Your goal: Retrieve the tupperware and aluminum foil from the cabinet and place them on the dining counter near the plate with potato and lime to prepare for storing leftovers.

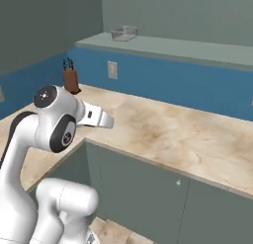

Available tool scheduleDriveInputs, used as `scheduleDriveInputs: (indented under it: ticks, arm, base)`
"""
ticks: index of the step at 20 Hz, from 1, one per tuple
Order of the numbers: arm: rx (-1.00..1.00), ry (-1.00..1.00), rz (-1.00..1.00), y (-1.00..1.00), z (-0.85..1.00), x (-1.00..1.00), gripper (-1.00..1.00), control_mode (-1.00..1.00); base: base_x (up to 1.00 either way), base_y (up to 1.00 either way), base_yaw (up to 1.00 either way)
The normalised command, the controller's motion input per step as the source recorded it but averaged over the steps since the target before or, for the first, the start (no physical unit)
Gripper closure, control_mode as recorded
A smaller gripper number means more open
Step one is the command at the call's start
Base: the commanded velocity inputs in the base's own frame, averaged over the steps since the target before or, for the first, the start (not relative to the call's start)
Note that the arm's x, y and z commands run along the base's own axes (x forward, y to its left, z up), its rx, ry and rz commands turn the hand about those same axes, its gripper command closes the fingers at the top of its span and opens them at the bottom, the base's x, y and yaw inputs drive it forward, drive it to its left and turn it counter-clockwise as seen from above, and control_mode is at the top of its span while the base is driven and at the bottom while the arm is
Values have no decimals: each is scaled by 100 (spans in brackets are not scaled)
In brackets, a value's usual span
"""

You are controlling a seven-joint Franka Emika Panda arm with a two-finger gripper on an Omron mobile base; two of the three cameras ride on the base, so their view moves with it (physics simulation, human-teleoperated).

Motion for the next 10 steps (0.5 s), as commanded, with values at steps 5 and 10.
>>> scheduleDriveInputs:
  ticks: [5,10]
  arm:
    - [0,0,0,0,0,0,-100,100]
    - [0,0,0,0,0,0,-100,100]
  base:
    - [71,18,-41]
    - [77,40,-37]
